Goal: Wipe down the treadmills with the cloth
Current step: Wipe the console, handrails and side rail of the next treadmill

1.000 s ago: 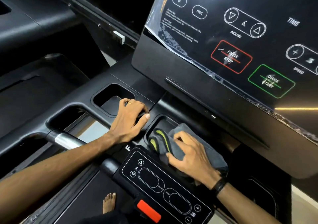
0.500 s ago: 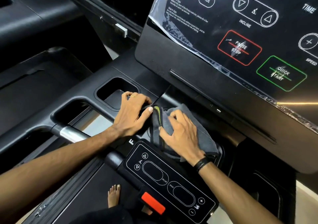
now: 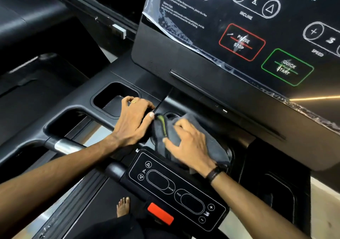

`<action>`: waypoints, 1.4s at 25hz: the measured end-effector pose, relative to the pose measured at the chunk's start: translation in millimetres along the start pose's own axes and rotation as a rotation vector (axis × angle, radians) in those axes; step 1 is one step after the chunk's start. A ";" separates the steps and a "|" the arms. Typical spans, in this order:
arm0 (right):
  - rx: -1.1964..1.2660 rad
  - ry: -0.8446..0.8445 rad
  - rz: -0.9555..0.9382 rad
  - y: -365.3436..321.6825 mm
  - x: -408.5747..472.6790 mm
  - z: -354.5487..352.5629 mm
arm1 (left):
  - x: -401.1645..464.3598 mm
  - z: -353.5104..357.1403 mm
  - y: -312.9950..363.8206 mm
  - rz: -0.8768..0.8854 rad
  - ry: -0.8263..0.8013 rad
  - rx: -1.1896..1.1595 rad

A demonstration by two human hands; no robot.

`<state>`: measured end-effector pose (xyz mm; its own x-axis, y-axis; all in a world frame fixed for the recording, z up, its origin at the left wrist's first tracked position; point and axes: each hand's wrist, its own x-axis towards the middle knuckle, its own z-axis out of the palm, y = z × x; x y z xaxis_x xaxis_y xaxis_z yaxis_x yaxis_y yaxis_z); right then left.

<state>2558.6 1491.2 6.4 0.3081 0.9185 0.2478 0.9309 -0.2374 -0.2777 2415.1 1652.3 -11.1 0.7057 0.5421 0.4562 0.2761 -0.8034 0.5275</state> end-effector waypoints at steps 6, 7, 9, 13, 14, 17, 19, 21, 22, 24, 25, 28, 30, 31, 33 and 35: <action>-0.028 0.038 -0.108 68.2 -51.9 -41.2 | 1.8 3.4 1.7 0.304 -0.249 0.236; -0.080 0.077 -0.004 67.1 -39.8 -36.5 | 2.4 3.5 0.7 0.305 -0.278 0.253; -0.114 0.109 0.132 41.0 -16.6 -20.9 | 3.8 2.5 1.9 0.306 -0.326 0.276; 0.137 -0.063 -0.123 39.1 -56.8 -29.8 | 7.8 2.1 5.7 0.302 -0.339 0.289; 0.122 -0.058 -0.148 57.2 -71.5 -42.3 | 8.4 3.8 8.2 0.293 -0.319 0.287; -0.044 0.072 0.060 89.2 -73.3 -59.2 | 8.4 11.8 13.9 0.237 -0.254 0.255; -0.099 0.133 0.242 68.8 -52.6 -44.1 | 9.0 13.4 14.8 0.233 -0.240 0.240; 0.003 0.080 0.165 46.1 -59.8 -29.1 | 8.8 13.3 14.7 0.244 -0.226 0.236; 0.075 0.025 0.111 44.7 -73.4 -33.0 | 9.4 13.5 14.3 0.247 -0.216 0.232; 0.104 -0.005 0.047 65.9 -110.8 -51.7 | 8.2 13.4 14.1 0.240 -0.195 0.238; 0.046 0.035 0.026 83.2 -124.4 -60.8 | 7.0 14.3 14.6 0.236 -0.190 0.244; -0.123 0.173 0.271 109.6 -104.2 -63.3 | 6.5 14.8 14.1 0.226 -0.176 0.237; -0.173 0.243 0.452 90.5 -74.0 -49.2 | 7.6 15.2 14.8 0.230 -0.172 0.217; -0.146 0.231 0.425 77.7 -74.9 -41.5 | 7.3 15.5 14.3 0.235 -0.167 0.214; -0.037 0.138 0.237 62.1 -105.6 -39.6 | 5.6 16.9 11.7 0.252 -0.150 0.217; -0.005 0.141 0.144 73.5 -141.9 -54.8 | 4.7 17.2 11.5 0.251 -0.130 0.229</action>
<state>2594.0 1326.1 1.7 0.4625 0.8215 0.3336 0.8760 -0.3653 -0.3149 2432.9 1641.3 -15.2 0.8431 0.2971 0.4482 0.2123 -0.9497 0.2301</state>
